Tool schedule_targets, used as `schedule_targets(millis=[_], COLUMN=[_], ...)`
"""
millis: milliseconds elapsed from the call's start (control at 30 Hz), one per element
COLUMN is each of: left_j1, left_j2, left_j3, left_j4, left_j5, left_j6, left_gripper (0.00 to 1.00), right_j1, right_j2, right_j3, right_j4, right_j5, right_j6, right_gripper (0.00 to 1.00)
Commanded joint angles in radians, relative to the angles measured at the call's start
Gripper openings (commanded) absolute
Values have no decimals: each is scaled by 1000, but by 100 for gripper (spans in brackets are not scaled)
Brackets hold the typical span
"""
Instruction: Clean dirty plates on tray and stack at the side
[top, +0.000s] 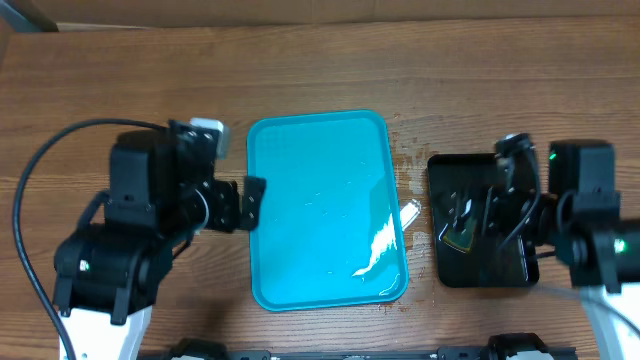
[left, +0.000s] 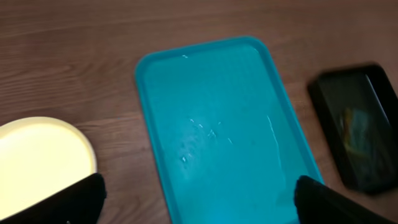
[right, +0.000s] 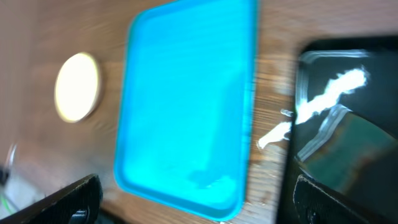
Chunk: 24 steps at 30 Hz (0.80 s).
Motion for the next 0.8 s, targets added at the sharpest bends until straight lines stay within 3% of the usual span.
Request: schedule_targets(millis=[0, 200, 367, 767], left_j1=[-78, -99, -98, -98], left_j2=[-45, -40, 9, 135], left_j3=[9, 8, 8, 8], left_j4=[-62, -142, -117, -117], left_j5=[-2, -6, -2, -2], left_j6=[28, 28, 21, 21], left_gripper=[100, 100, 100, 100], right_j1=[151, 256, 262, 274], right_j2=[-108, -153, -137, -97], right_j3=[19, 19, 19, 15], right_j4=[50, 153, 142, 137], right_j5=[2, 62, 35, 50], right_j6=[-19, -13, 56, 52], right_gripper=[100, 100, 100, 100])
